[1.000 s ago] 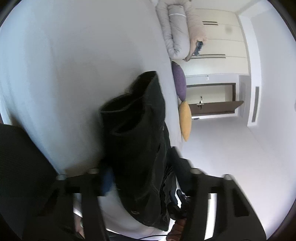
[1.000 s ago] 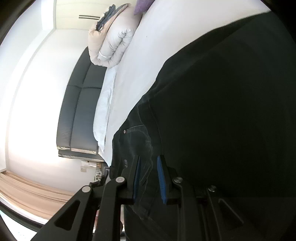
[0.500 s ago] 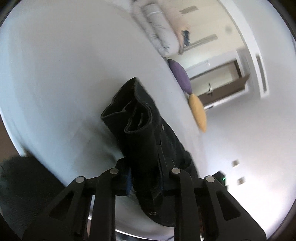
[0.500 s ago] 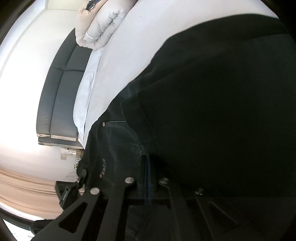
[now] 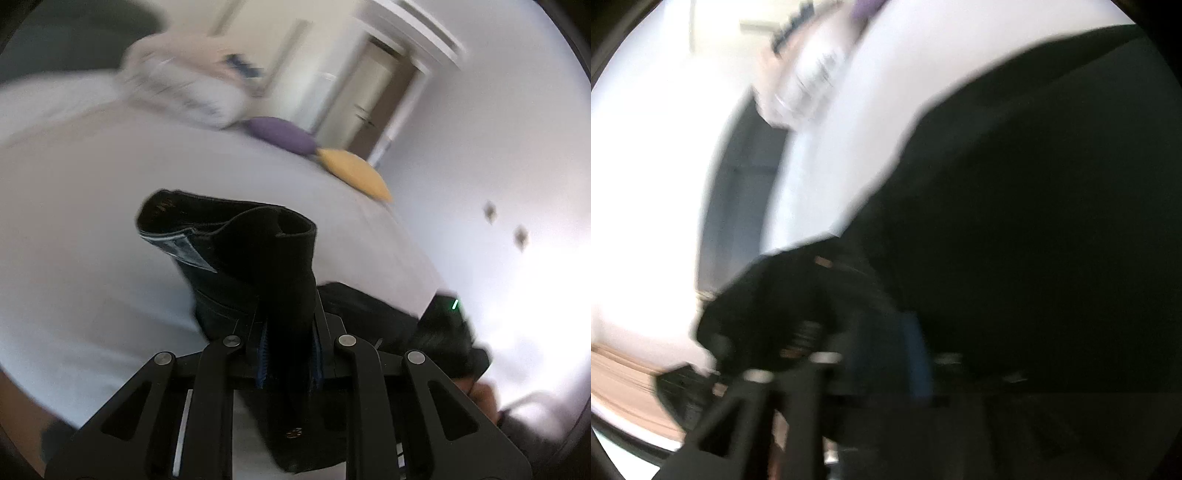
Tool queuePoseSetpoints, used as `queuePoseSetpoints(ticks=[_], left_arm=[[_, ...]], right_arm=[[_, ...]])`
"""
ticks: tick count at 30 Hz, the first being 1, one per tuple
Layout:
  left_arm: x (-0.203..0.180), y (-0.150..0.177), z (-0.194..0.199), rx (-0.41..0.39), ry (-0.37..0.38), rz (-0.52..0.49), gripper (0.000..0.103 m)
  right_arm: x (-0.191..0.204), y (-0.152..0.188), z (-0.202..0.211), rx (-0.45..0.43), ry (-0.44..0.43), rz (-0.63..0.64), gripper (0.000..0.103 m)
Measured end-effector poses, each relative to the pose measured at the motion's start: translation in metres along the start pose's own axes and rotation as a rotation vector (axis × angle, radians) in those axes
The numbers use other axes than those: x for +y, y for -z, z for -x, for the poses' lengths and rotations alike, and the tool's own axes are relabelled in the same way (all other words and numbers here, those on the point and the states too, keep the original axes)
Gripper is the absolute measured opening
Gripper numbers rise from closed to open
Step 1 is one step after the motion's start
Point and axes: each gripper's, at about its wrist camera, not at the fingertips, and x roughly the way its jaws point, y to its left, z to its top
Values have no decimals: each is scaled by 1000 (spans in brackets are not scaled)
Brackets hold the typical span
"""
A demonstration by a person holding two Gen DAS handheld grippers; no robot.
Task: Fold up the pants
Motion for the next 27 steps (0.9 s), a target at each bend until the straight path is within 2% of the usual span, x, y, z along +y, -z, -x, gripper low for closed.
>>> queuePoseSetpoints(ticks=[2,3,6,8,12,15,19,23,27], left_arm=[[-46,4,-21,39,16,-147,17],[-61,7,-28,55,21,-192,17],[-115,35,-59,120,16,-391,17],[-136,58,-79,171,8,-475,16],[-160,89,-97,215,-4,-587,15],[-171,94,-102,213,-19,-648,16],[-185,102,-105,206,-34,-709,15],[-190,125,-101,211,-42,-782,15],[-202,149,-95,224,-30,-833,15]], right_arm=[[-5,-3,31,-63,-75,-26,68],[-7,-6,43,-82,-93,-29,72],[-12,-11,66,-85,-122,-29,79],[-16,-11,71,-55,-127,-14,83],[-24,-5,67,-25,-120,6,83],[-23,-10,64,-19,-123,13,83],[-10,-18,53,20,-61,56,83],[5,-17,48,27,12,117,83],[13,-13,48,22,20,128,83]])
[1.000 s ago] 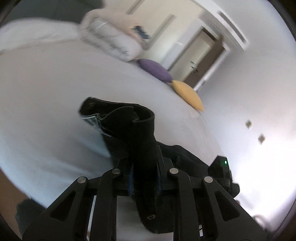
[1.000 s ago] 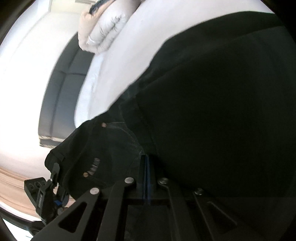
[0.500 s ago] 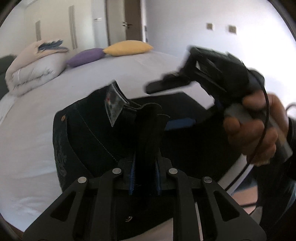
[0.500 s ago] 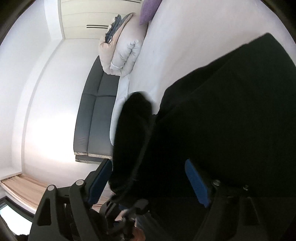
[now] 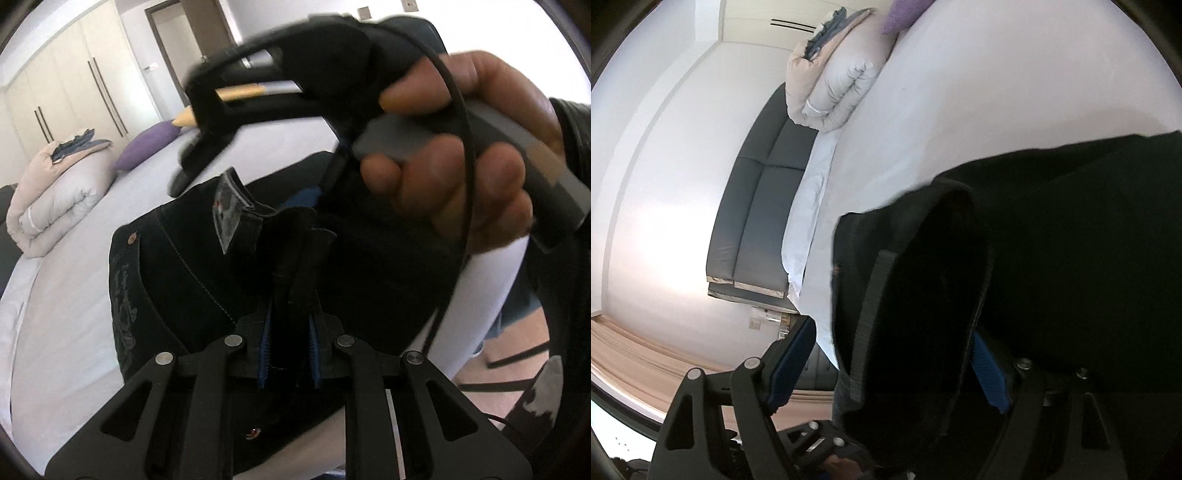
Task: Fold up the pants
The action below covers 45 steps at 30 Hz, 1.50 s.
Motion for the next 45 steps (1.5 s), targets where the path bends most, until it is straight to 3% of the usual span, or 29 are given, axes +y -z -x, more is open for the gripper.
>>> queuePoseSetpoints(ticks=[2,4,6,8,27,41,45], left_arm=[[-6,0,-2,0,5,-15,15],[-11,-1,-4,-1,17,-22,15],[-14,-2,-6,-1,17,-24,15],[-15,-3,-7,1,22,-20,15],[-22,-51,-46,-39,146,-112,15],[-23,-32,-52,-32,194,-161,15],[-15,-49,-58,-28,213,-153,15]], right_arm=[[-1,2,-1,17,55,11,82],[-3,1,-6,35,116,17,63],[-12,2,-4,39,144,-4,35],[-20,2,0,17,154,-15,18],[-33,-2,70,-117,205,31,15],[-61,11,92,-173,194,-30,14],[-66,18,90,-189,196,-44,14]])
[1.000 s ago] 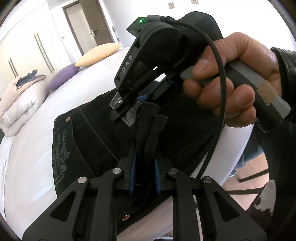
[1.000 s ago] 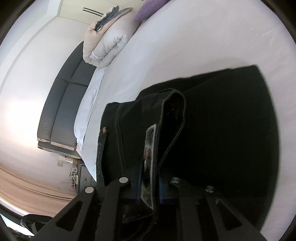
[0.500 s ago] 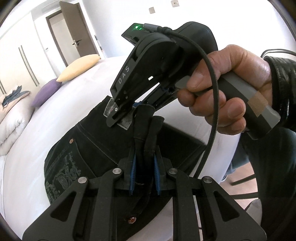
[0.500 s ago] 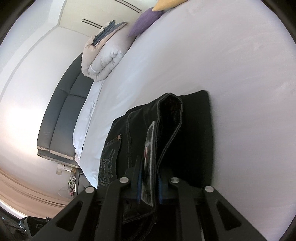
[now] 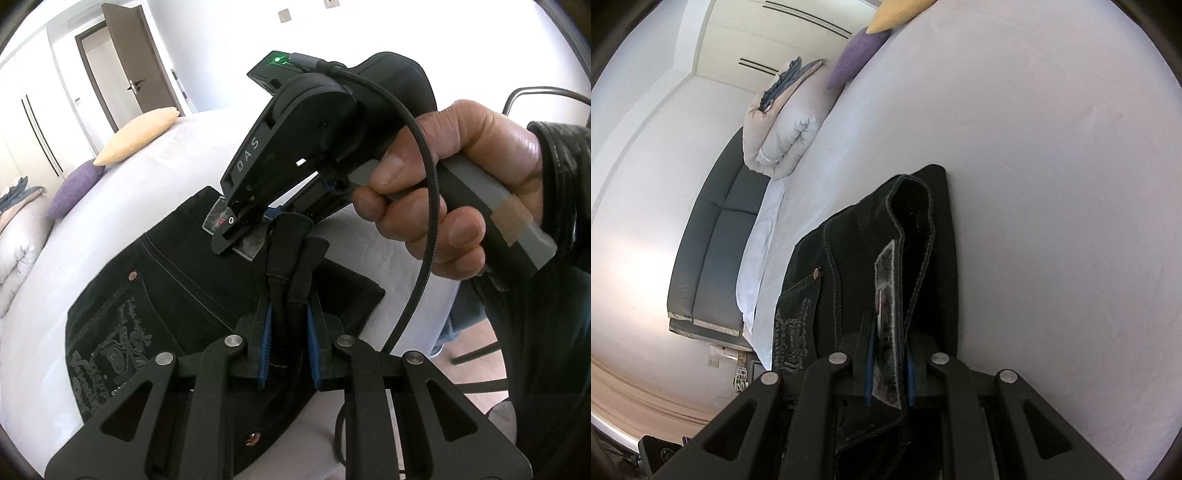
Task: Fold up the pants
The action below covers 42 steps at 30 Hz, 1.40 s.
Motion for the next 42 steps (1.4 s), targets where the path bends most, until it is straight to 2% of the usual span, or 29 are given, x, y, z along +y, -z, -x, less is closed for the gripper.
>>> queuePoseSetpoints(ticks=[4,6,9,14,17,19,22,23,24,25,28,31,38,42], left_arm=[[21,1,0,-3,56,95,17],[32,2,4,-2,88,138,19],[50,9,18,-19,145,196,23],[88,27,48,-59,190,301,23],[129,36,52,-70,171,383,23],[172,41,42,-73,151,466,23],[232,45,19,-39,120,595,22],[247,45,15,-34,106,621,22],[259,47,8,-28,95,636,22],[274,50,-4,0,68,646,22],[290,61,-33,69,58,665,13],[287,73,-45,85,43,655,13],[254,94,-18,76,28,604,13],[238,106,0,81,39,630,13]], right_arm=[[-8,2,-1,-11,-22,-13,14],[-7,4,3,-14,-28,-16,20],[-4,7,15,-41,1,-18,29],[0,21,52,-121,59,-53,32],[23,28,58,-109,15,2,25],[39,33,48,-66,10,49,23],[44,41,27,-2,67,73,16],[41,43,22,12,92,68,10],[35,45,18,21,119,55,0],[30,47,17,19,128,42,0],[18,52,23,-3,95,6,0],[15,55,23,-18,100,8,0],[12,63,24,-47,101,-2,0],[21,73,36,-55,124,24,0]])
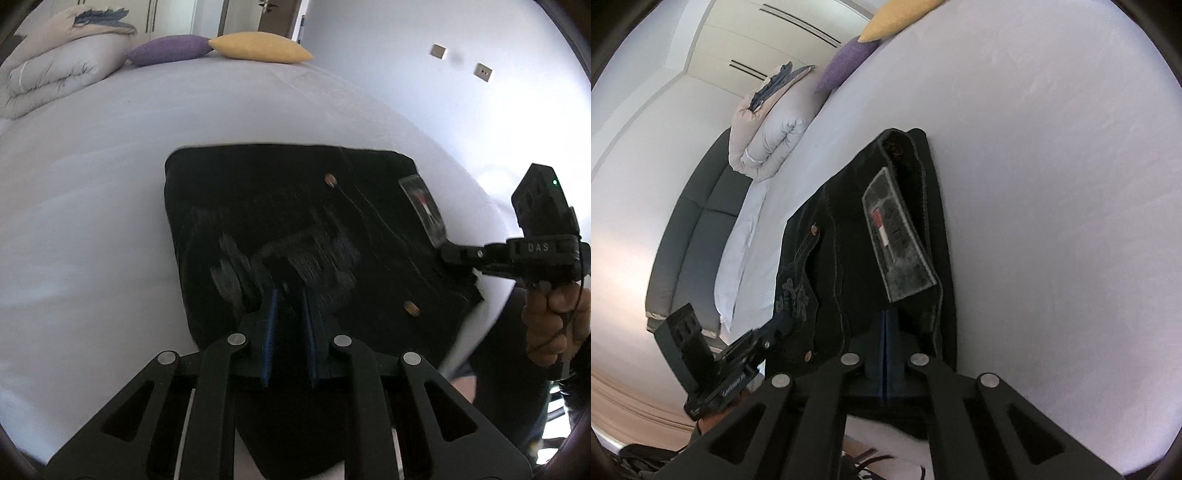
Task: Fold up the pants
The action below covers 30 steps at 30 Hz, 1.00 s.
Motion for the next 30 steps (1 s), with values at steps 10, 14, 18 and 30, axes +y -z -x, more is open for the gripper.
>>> queuePoseSetpoints(ticks=[10,14,18,30], left_arm=[[-14,14,1,19,-41,13,13],[-26,9,-9,22,-50,6,13],[-37,12,0,23,-62,1,13],[-24,-6,46,-59,-96,55,39]], right_arm=[[-11,28,15,11,24,-3,0],[-17,30,12,-1,10,-8,0],[-13,30,12,2,19,9,0],[16,-2,55,-107,34,97,66]])
